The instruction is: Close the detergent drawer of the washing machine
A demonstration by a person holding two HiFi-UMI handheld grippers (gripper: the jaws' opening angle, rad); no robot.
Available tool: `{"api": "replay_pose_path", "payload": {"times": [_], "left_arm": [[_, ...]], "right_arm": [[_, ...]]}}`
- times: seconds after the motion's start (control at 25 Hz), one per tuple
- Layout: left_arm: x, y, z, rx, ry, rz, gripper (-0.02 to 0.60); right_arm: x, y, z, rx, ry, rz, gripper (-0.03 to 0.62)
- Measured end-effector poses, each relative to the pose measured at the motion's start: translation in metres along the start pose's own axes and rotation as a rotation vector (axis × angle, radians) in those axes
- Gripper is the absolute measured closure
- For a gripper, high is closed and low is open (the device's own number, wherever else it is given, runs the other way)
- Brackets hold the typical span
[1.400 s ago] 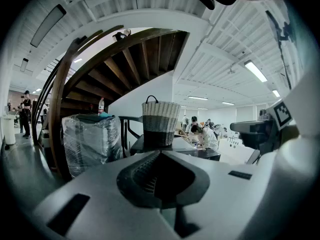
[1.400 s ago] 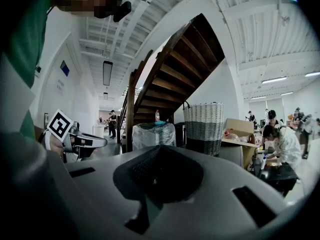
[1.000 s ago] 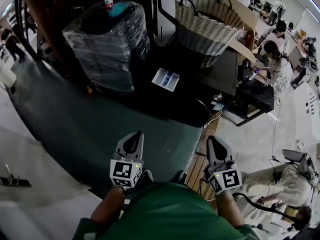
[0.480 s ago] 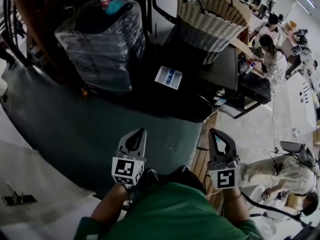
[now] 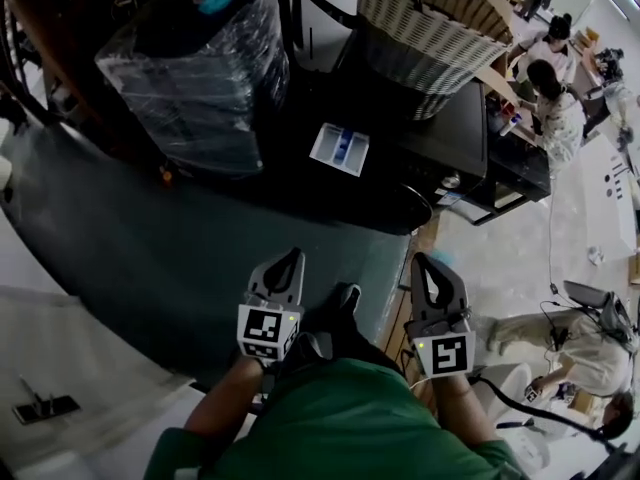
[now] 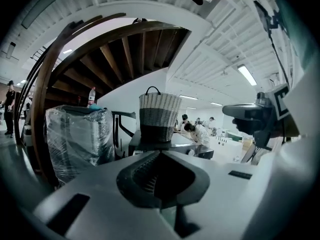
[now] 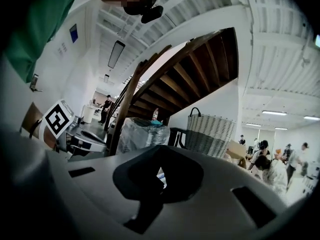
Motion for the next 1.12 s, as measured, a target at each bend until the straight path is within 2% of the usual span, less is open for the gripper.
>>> {"api": "replay_pose_path", "payload": {"times": [0.16,0.32,0.48,0.6,0.92,1.12], "left_arm": [[0.031,-0.012,-0.003,-0.007,-0.015,-0.025,0.560],[0.070,-0.025,-0.018,0.004,-0.012,-0.074,0.560],[0.109,-0.032,-0.022,0.028,-0.038,-0.093,0.560],[0.136,-0.034,-0.011,0.046,-0.084,-0.099,0.560],[0.204,-0.047,0.030,0.018,-0.218,-0.135,0.560],[0.251,-0.053,0.057,-0.011,-0.285,-0.108,0.560]], "right_arm": [[0.037,0.024,0.011,0.044,0.002,-0.023,0.579],[0.075,0.059,0.015,0.059,0.005,-0.052,0.579],[0.105,0.093,0.020,0.075,0.007,-0.071,0.579],[0.122,0.115,0.026,0.092,0.001,-0.084,0.579],[0.154,0.159,0.042,0.115,-0.027,-0.121,0.579],[0.170,0.169,0.056,0.131,-0.079,-0.118,0.579]]}}
Point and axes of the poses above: the fingertips, and each gripper's own axes: x forward along the fingers, y to its right, z out of its underside, the point moved 6 cm from there along -x, backward along the fingers, and after that the axes turned 5 degrees about x, right-handed, at the moved point
